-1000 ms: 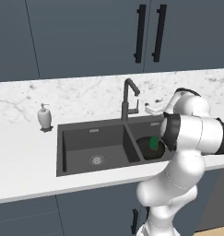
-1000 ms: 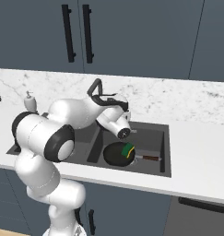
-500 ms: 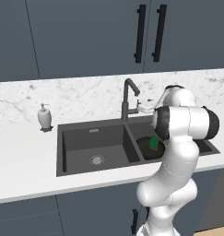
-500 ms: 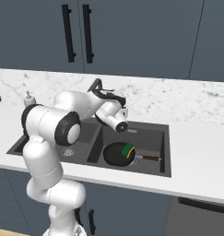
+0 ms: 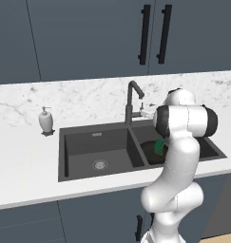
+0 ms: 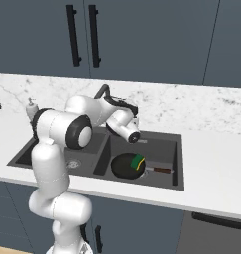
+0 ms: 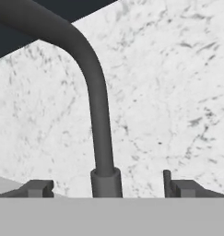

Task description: Pick the pan and sponge and place them into the sink. Then turn on the water.

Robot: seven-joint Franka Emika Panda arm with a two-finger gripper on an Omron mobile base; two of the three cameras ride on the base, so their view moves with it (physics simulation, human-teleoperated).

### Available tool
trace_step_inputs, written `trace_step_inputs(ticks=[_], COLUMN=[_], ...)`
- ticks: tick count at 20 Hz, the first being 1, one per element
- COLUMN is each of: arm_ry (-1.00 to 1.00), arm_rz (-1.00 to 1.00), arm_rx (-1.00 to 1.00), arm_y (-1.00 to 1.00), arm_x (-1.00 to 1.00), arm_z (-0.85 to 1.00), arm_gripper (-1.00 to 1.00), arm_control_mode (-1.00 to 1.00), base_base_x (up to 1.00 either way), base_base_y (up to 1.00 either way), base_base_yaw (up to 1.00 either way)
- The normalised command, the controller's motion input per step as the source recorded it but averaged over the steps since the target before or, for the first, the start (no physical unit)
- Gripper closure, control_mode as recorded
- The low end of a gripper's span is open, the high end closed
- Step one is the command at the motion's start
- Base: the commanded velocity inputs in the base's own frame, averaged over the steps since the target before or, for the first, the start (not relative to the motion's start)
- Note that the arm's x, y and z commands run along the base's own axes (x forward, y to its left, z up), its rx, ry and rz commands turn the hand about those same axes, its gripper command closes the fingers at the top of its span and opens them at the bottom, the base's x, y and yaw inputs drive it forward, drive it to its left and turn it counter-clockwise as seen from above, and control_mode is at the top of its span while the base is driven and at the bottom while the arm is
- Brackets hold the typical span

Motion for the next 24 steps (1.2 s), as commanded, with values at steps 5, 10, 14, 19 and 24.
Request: trace_step_inputs(ticks=[5,10,14,19,24], arm_ry=[0.0,0.0,0.0,0.0,0.01], arm_rz=[0.01,0.0,0.0,0.0,0.0], arm_rx=[0.0,0.0,0.0,0.0,0.0], arm_y=[-0.02,0.0,0.0,0.0,0.0], arm_x=[0.28,0.39,0.48,0.44,0.47], arm_z=[-0.14,-0.01,-0.01,-0.24,-0.42], arm_gripper=[-1.0,-1.0,-1.0,-1.0,-1.0], arm_control_mode=[-1.0,-1.0,-1.0,-1.0,-1.0], base_base_x=[0.0,0.0,0.0,0.0,0.0], base_base_y=[0.0,0.0,0.0,0.0,0.0], base_base_yaw=[0.0,0.0,0.0,0.0,0.0])
